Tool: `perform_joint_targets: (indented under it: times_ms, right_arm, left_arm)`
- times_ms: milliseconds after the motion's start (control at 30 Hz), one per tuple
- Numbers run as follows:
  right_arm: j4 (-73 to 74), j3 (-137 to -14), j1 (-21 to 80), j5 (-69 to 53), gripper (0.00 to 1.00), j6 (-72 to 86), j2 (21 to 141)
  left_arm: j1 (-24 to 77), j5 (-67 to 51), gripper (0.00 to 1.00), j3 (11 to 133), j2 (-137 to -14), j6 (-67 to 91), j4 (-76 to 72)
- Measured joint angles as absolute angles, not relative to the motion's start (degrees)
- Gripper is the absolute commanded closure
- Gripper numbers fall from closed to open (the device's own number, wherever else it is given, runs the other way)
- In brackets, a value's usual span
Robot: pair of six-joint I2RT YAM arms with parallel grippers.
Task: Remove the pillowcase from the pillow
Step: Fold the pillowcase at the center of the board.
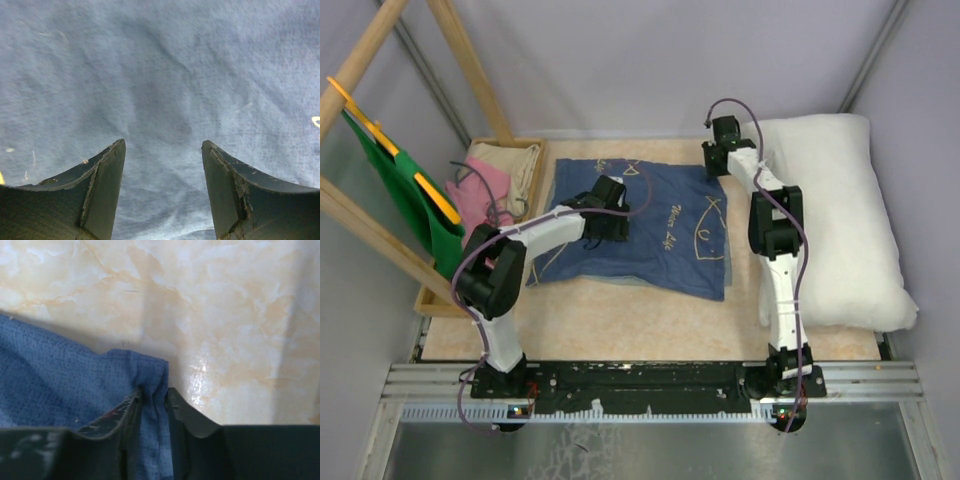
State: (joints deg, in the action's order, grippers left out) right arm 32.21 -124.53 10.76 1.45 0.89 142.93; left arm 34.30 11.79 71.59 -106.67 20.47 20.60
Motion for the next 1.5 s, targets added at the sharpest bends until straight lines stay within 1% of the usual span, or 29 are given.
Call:
perform_joint_targets:
  times_ms: [100, 200, 300, 500, 767, 967, 1300, 1500]
  right_arm:
    - [32.4, -125.0, 10.7, 1.5, 1.00, 1.0, 143.2]
    - [32.1, -124.8, 10.6, 1.3, 1.00, 1.4, 143.2]
    - [29.4, -122.1, 9.8, 0.1, 1.00, 2.1, 142.1]
    - [26.1, -117.5, 7.6, -0.8, 1.00, 3.2, 139.8]
    - [25.1, -112.6, 6.2, -1.3, 1.00, 4.4, 136.7]
    - [26.3, -112.4, 6.2, -2.0, 1.00, 4.7, 136.3]
    - [29.6, -112.4, 6.2, -3.2, 1.00, 5.2, 135.6]
    - [31.1, -112.5, 6.3, -3.6, 1.00, 5.2, 135.5]
  left_arm:
    - [30.7, 9.5, 0.31, 72.7, -106.5, 18.8, 20.8]
    - [25.9, 7.0, 0.31, 75.2, -106.5, 17.1, 21.1]
    - [21.0, 5.6, 0.31, 80.0, -107.0, 15.3, 21.1]
    - [15.1, 6.7, 0.31, 90.5, -112.2, 9.9, 17.5]
    - [11.3, 6.9, 0.34, 107.5, -130.3, 3.7, 13.8]
    - [8.8, 5.7, 0.33, 118.0, -141.6, 1.2, 10.1]
    - [4.3, -4.8, 0.33, 126.5, -148.1, 1.4, 5.9]
    - [5.1, -11.7, 0.32, 125.7, -149.2, 1.0, 5.8]
